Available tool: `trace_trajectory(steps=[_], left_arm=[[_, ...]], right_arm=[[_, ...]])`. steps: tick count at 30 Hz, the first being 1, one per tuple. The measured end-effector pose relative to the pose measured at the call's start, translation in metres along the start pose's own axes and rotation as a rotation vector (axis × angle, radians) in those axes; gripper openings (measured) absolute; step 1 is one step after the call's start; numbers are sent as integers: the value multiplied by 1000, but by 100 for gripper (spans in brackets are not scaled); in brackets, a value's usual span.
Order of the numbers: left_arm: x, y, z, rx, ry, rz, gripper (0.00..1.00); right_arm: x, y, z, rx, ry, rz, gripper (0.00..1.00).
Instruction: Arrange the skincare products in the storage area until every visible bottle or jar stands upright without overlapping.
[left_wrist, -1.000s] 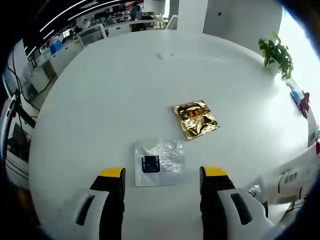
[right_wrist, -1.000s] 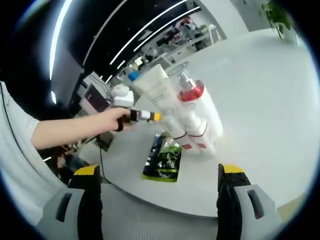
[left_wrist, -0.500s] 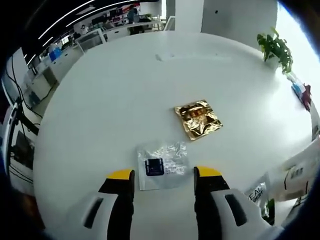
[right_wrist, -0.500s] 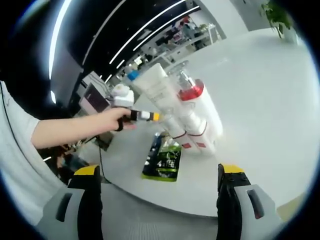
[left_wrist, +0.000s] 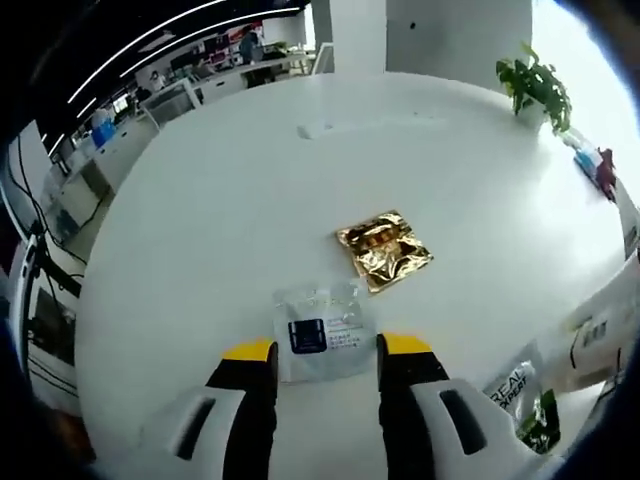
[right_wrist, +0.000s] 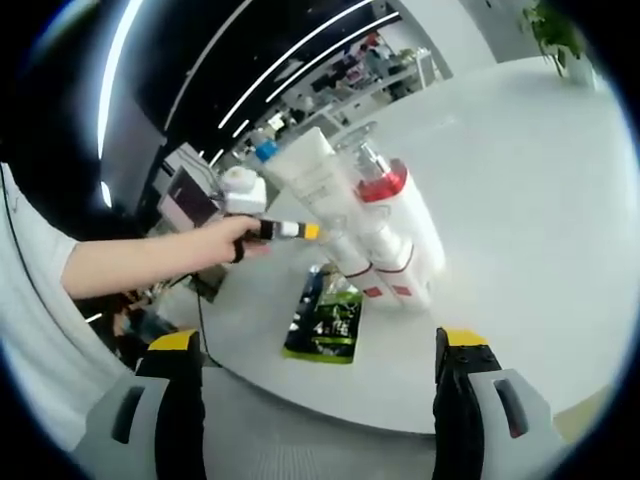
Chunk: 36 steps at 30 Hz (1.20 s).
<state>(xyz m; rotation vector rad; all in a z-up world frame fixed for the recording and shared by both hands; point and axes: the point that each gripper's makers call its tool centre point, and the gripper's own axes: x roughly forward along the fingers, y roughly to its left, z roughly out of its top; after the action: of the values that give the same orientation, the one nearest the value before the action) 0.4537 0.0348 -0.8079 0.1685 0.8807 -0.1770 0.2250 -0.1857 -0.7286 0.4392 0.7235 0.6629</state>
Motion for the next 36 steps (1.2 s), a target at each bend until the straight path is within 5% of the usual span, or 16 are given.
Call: trace_trajectory(steps=[24,36], left_arm=[[-38,-7,34,80,-144,-11,35],[-92,-33,53,83,-260,-68,35]], right_arm=[[0,5,0,-30,-2,16,96],[0,8,1,-48,-3,29,96]])
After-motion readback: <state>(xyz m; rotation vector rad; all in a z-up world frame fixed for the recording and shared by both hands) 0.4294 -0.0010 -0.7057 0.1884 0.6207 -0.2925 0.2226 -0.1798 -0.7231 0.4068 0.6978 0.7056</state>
